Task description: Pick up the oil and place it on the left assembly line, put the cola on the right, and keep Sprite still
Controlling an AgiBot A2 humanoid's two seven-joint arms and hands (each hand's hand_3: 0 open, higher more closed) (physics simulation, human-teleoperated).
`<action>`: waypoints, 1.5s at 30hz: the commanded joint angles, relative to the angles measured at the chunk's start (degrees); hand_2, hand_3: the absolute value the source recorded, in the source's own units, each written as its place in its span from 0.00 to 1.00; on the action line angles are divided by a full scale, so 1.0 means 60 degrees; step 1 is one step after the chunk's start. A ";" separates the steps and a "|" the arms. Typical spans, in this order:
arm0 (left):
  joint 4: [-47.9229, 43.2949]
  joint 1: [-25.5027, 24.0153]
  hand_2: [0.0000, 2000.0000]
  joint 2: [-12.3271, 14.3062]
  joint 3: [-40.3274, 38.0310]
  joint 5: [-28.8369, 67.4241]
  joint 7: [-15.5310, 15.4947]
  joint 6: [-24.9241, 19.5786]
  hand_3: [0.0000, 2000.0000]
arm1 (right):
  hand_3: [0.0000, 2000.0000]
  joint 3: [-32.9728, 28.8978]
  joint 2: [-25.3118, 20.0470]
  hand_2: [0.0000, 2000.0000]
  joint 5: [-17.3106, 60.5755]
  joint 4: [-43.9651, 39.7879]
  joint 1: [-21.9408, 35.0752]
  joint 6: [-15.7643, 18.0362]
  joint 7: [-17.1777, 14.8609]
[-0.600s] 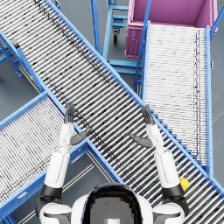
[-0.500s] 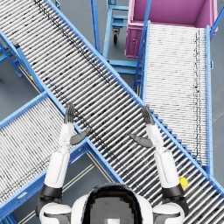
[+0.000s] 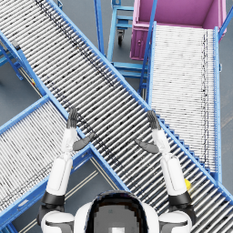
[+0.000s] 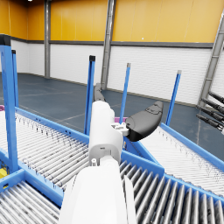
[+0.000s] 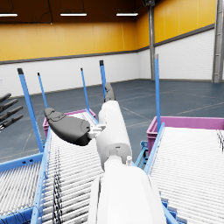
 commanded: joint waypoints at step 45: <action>-0.0512 0.0411 0.00 0.0502 -0.0904 -0.0001 -0.0936 -0.0938 0.00 | 0.00 -0.0787 -0.0476 0.00 -0.0001 0.0589 0.0322 -0.0928 0.0939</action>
